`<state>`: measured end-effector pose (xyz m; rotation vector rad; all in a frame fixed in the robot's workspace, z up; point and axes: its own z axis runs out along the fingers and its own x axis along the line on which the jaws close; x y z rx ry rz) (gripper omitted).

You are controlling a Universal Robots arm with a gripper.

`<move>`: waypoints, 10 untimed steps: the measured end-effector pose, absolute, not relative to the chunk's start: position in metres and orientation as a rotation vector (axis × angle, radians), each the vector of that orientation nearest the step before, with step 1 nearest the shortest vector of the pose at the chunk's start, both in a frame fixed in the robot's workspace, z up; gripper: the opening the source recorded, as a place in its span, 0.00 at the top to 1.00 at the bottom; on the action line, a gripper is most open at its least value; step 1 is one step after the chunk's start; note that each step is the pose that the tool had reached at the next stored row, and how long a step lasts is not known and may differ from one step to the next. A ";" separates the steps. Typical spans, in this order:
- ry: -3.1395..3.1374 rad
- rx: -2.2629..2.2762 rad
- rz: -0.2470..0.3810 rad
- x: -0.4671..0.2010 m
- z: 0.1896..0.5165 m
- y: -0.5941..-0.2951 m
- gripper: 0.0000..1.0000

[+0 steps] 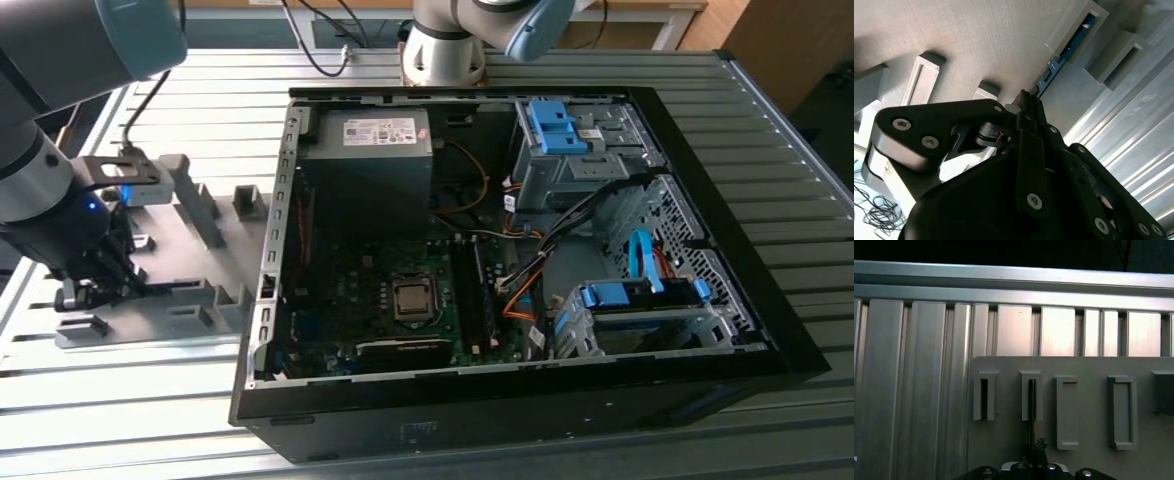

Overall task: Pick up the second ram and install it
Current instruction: 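Pick up the second ram and move it above second insertion slot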

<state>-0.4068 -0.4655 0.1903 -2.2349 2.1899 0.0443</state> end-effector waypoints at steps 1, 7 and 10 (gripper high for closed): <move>2.207 -2.218 0.044 -0.407 0.190 -0.466 0.86; 2.214 -2.211 0.044 -0.407 0.190 -0.466 0.86; 2.214 -2.211 0.044 -0.407 0.192 -0.466 0.86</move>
